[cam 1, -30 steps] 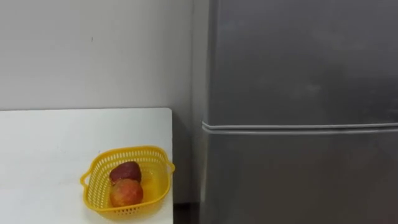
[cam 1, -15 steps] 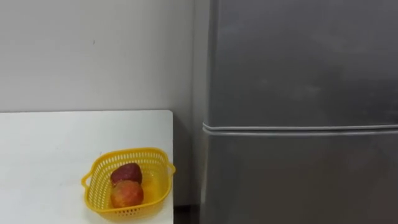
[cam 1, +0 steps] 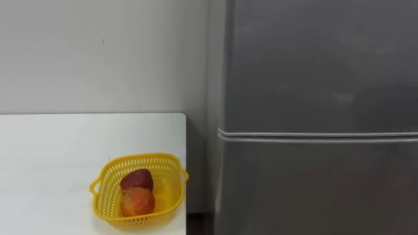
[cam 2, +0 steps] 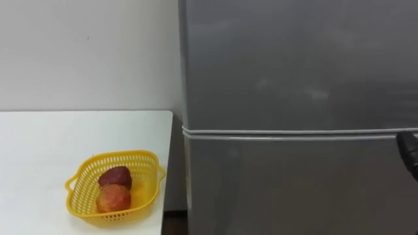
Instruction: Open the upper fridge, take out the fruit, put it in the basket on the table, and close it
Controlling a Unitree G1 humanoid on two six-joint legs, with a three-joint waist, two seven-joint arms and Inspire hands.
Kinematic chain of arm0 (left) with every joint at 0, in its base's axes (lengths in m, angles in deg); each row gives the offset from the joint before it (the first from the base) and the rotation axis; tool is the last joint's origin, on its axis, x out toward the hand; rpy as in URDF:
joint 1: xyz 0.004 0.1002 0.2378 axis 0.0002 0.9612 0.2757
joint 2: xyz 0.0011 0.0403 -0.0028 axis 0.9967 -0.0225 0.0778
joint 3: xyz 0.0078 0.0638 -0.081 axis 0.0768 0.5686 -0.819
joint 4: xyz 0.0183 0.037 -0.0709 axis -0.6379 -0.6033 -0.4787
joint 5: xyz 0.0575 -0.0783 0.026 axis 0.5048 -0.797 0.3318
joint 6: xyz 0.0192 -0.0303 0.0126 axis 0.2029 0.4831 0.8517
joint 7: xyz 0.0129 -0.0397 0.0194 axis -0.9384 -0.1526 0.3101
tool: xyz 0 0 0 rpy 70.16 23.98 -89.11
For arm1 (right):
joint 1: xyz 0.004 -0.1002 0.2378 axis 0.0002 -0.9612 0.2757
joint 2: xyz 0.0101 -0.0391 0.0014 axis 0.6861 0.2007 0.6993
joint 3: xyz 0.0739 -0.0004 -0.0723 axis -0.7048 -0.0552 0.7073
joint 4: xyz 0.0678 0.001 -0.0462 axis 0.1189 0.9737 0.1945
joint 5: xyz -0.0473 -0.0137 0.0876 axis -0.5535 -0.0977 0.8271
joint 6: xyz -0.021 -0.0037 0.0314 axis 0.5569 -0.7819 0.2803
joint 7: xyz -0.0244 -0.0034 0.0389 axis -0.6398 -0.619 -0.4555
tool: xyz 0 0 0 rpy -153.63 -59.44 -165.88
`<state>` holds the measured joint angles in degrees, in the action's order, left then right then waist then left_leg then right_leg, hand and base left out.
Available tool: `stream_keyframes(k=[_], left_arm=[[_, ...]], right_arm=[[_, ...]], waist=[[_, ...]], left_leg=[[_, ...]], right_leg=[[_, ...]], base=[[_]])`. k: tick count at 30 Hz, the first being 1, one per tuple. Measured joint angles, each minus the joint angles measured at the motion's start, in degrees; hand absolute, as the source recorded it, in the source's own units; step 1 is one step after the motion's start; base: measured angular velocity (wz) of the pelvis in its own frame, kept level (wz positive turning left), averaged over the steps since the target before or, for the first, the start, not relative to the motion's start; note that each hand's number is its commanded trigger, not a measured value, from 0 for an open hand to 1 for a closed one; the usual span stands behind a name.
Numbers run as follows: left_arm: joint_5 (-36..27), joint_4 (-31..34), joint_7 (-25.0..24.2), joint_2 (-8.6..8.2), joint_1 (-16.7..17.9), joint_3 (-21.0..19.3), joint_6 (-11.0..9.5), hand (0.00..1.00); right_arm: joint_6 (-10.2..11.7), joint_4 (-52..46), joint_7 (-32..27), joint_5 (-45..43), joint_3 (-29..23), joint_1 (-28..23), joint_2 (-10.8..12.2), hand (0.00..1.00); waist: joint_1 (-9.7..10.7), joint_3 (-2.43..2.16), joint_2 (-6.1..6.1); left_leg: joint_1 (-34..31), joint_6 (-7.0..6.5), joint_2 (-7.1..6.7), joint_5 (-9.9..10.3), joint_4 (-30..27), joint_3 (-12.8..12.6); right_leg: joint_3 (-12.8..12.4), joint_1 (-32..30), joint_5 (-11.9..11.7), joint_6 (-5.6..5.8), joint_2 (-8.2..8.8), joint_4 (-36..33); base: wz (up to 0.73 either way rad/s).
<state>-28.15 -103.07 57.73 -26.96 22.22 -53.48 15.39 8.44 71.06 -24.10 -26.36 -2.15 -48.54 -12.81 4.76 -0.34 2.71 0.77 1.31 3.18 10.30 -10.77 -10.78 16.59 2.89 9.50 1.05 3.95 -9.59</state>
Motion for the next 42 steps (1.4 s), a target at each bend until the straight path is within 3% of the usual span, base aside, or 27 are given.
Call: stream_keyframes(k=[5, 7, 14, 19, 25, 32, 37, 42], left_arm=[[0.95, 0.02, -0.07, -0.04, -0.11, -0.03, 0.57, 0.0], [1.04, 0.07, -0.07, -0.17, -0.31, -0.02, 1.92, 0.0], [1.0, 2.47, -0.05, -0.13, -0.38, 0.04, 3.65, 0.0], [-0.71, 2.33, -0.7, -0.1, -1.96, 0.23, 3.69, 0.0], [0.58, 2.35, -3.35, 0.65, -2.07, -0.35, 3.76, 0.0], [0.53, 2.4, -4.51, 0.8, -1.93, -0.27, 3.56, 0.0], [0.57, 2.38, -4.67, 0.85, -2.05, -0.18, 3.46, 0.0], [0.54, 2.27, -5.07, 0.89, -2.31, 0.0, 2.21, 0.0]], right_arm=[[-0.27, 7.34, -5.91, -7.53, -0.03, -1.5, 0.02, 0.0], [-1.5, 9.75, -8.37, -11.79, 0.13, -2.18, 0.04, 0.0], [-3.55, 14.61, -8.2, -16.04, 3.27, -4.56, 0.11, 0.0], [-5.11, 25.7, -1.92, -18.46, 8.57, -6.02, 0.9, 0.0], [-7.61, 39.28, 8.96, -19.63, 10.08, -6.17, 1.15, 0.0], [-7.6, 50.54, 17.58, -22.53, 13.68, -5.98, 1.18, 0.0], [-7.55, 56.61, 23.23, -23.23, 16.89, -6.37, 1.22, 0.0], [-6.65, 63.62, 25.96, -23.86, 19.72, -5.9, 1.54, 0.0]], waist=[[-0.29, 0.22, 0.51], [-0.54, 0.11, 0.45], [-0.65, -0.12, -0.15], [-0.96, 0.11, 0.23], [-2.25, 0.01, 0.77], [-2.53, -0.07, 0.86], [-3.49, 0.27, 0.52], [-3.96, 0.22, 0.23]], left_leg=[[0.28, 0.0, 0.08, 0.0, 0.04, -0.58], [0.25, -0.01, 0.06, 0.01, 0.19, -0.96], [0.79, -0.01, 0.07, 0.0, 0.53, -1.33], [0.85, 0.0, 0.07, 0.01, 0.65, -1.32], [0.78, -0.01, -0.04, -0.01, 1.11, -1.48], [0.99, 0.0, -0.04, -0.01, 1.08, -1.27], [0.84, 0.0, -0.04, 0.01, 0.85, -1.14], [0.98, 0.0, -0.02, 0.02, 0.55, -0.52]], right_leg=[[-0.72, -0.13, 0.0, 0.0, -0.05, -0.17], [-0.87, -0.7, 0.05, 0.07, -0.02, -0.12], [-0.98, -0.48, 0.03, 0.06, -0.02, -0.27], [-0.99, -0.09, 0.19, 0.13, 0.02, -0.01], [-0.88, -0.64, 0.31, 0.18, 0.17, -0.19], [-0.76, 0.12, 0.31, 0.18, 0.13, 0.08], [-0.69, 0.1, 0.37, 0.22, 0.18, 0.08], [-0.61, 0.4, 0.29, 0.17, 0.04, 0.75]], base=[[-0.06], [-0.09], [-0.01], [0.02], [-0.01], [0.02], [0.02], [0.04]])
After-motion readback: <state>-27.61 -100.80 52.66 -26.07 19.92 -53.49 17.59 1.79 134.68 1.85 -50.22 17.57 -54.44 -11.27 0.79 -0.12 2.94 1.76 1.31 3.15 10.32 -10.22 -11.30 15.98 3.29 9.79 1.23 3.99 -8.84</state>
